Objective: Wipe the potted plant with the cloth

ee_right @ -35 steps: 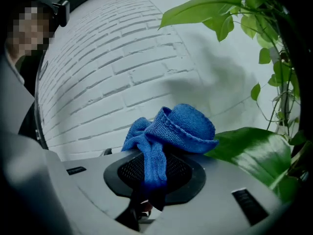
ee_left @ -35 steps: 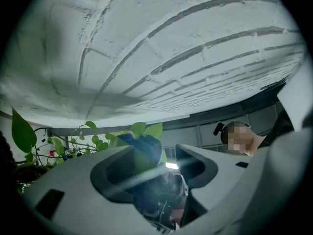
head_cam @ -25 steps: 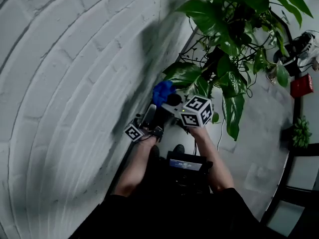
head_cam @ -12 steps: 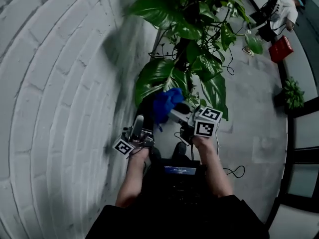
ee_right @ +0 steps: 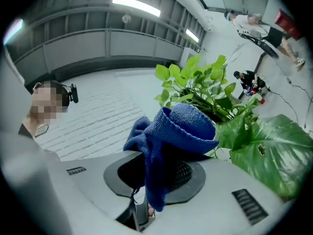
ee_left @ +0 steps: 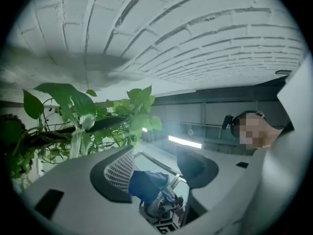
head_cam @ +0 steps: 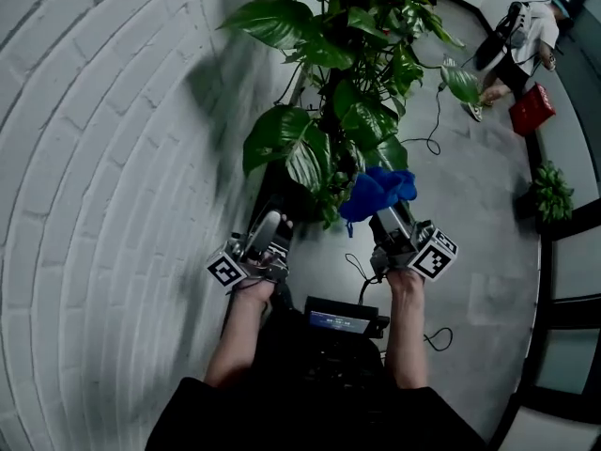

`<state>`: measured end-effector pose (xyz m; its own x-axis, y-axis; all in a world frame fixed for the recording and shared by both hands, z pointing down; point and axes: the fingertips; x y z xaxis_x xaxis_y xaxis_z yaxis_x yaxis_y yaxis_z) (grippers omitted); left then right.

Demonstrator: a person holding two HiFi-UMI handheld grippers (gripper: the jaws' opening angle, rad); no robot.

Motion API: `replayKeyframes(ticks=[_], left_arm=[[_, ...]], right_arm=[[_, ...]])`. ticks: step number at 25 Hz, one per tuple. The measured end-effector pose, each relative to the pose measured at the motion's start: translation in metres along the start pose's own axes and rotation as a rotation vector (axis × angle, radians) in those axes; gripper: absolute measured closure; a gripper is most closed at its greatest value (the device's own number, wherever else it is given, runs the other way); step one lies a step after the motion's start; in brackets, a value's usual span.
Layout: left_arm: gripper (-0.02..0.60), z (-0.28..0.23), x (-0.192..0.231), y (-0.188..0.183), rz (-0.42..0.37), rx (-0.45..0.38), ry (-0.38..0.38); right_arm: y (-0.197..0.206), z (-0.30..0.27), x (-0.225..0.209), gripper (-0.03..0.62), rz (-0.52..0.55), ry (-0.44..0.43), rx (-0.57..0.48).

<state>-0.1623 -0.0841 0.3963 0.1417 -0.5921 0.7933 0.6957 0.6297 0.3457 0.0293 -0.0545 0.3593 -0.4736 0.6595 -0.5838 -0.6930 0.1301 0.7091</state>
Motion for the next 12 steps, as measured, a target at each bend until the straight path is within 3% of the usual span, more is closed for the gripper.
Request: replayKeyframes(ticks=[8,12], left_arm=[[0.299,-0.017,-0.073,0.113,0.000,0.056,-0.004],[0.299,-0.002,-0.113,0.160,-0.020,0.030,-0.019]], right_arm=[[-0.035,0.111,0.049,0.487,-0.027,-0.077,-0.064],[-0.041,0.158,0.076,0.487,-0.055,-0.131,-0.068]])
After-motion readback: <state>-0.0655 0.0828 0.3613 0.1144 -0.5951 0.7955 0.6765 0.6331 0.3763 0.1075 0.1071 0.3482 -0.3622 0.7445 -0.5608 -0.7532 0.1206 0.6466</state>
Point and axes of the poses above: the fingertips, and each gripper's own axes: z backward along the fingers, x to its left, y out of its underside, and after that the axes turned 8 degrees about -y, right-handed
